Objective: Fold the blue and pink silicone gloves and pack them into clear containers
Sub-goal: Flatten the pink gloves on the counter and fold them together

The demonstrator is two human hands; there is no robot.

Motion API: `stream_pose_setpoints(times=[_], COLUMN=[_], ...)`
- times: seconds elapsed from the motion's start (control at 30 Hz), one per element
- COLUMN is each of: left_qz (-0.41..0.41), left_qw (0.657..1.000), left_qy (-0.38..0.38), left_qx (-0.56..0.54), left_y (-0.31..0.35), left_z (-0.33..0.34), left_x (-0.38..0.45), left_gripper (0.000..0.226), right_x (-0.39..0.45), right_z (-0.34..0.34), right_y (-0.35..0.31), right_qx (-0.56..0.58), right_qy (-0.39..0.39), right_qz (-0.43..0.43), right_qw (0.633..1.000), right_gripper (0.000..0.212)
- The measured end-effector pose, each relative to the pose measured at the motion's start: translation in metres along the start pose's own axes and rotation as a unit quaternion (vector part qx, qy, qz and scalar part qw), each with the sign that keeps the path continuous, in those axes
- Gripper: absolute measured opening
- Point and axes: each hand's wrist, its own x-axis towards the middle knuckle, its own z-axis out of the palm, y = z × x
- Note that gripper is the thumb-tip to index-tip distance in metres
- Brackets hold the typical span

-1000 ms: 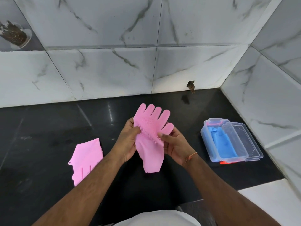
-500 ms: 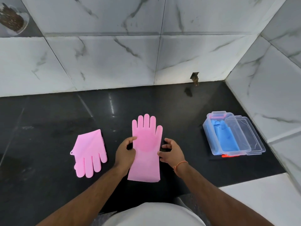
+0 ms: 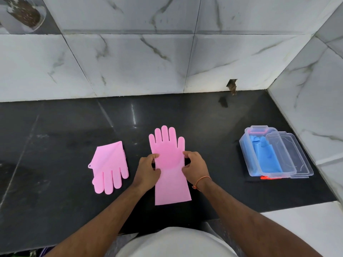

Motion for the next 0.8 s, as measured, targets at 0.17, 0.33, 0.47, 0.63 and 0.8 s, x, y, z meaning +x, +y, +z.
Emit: stream_pose_setpoints(times=[0.17,0.33,0.47,0.63,0.8], left_qz=[0.101,0.036,-0.107,-0.081,-0.047], left_qw=[0.987,0.927,0.941,0.939,0.983], left_qy=[0.062,0.176,0.131,0.161,0.153], left_qx=[0.107,0.33,0.294,0.292,0.092], left_y=[-0.021,-0.049,-0.063,-0.064,-0.048], left_z=[-0.032,-0.084,-0.1,-0.106,-0.117], left_x=[-0.009,-0.02,-0.026,-0.026,-0.031], left_gripper=[0.045,0.055,0.075,0.022,0.029], right_x=[-0.011,-0.018,-0.026,-0.033,-0.035], right_z=[0.006,0.02,0.038,0.056,0.064], right_y=[-0.008,-0.033,-0.049,-0.067,-0.083], right_qx=[-0.098,-0.11,-0.099,-0.086,-0.026], right_qy=[0.023,0.001,-0.035,-0.092,-0.153], right_qz=[-0.073,-0.16,-0.195,-0.209,-0.171], right_qw=[0.992,0.981,0.975,0.97,0.973], right_gripper=[0.062,0.048,0.047,0.053,0.056])
